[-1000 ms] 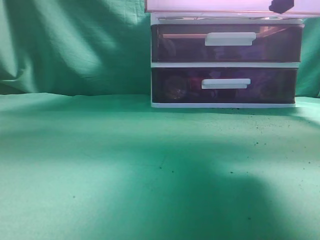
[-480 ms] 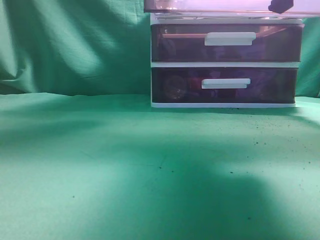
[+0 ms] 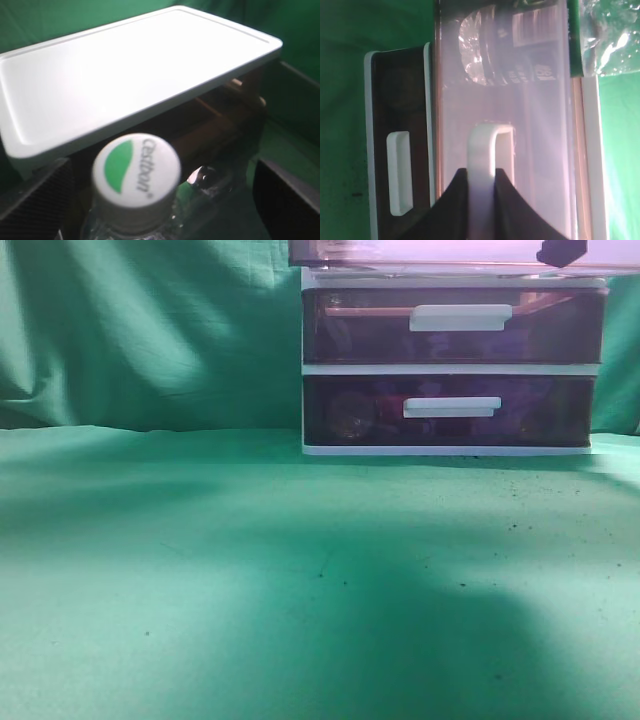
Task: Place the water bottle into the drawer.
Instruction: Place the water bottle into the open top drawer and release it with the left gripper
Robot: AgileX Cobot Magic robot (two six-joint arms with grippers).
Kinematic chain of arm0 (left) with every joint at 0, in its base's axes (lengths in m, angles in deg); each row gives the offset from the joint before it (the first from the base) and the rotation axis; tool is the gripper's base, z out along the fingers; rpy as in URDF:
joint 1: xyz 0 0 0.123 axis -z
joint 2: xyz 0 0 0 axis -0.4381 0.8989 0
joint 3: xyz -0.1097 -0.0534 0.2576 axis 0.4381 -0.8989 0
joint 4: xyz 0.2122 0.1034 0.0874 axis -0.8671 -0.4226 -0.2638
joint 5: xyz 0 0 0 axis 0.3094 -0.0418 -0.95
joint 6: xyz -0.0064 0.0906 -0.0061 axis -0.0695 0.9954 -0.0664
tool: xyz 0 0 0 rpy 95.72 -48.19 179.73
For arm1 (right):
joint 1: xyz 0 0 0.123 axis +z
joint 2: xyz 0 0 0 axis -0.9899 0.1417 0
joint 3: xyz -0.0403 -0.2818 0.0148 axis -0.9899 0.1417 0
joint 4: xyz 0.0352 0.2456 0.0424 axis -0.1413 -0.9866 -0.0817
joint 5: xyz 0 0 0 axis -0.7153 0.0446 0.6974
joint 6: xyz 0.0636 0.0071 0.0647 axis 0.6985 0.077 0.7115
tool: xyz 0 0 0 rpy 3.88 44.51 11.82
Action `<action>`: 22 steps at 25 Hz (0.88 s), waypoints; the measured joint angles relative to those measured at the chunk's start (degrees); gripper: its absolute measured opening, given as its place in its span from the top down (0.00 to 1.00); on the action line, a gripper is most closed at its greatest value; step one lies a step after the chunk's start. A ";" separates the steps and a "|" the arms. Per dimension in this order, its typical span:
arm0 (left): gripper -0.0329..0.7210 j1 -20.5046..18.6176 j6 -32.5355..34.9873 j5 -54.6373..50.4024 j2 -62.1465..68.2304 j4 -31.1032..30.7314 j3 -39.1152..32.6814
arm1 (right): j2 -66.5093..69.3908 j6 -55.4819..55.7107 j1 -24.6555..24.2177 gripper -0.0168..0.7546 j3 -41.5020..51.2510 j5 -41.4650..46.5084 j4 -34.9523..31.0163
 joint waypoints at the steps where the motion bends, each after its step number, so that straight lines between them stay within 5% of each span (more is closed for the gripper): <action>1: 0.12 0.00 0.00 1.49 0.00 1.00 0.00 | 0.00 0.00 0.00 0.86 0.00 0.00 -0.10; 6: 0.32 0.12 0.00 11.11 2.53 3.29 0.00 | 0.00 -0.13 0.12 0.86 0.00 0.08 -0.59; 16: 0.33 3.59 -1.77 32.34 17.40 1.46 9.15 | 0.00 -0.48 0.23 0.86 0.00 0.08 -2.40; 22: 0.33 4.08 -2.76 21.81 20.16 -5.96 17.25 | 0.00 -0.48 0.23 0.86 0.11 0.28 -2.66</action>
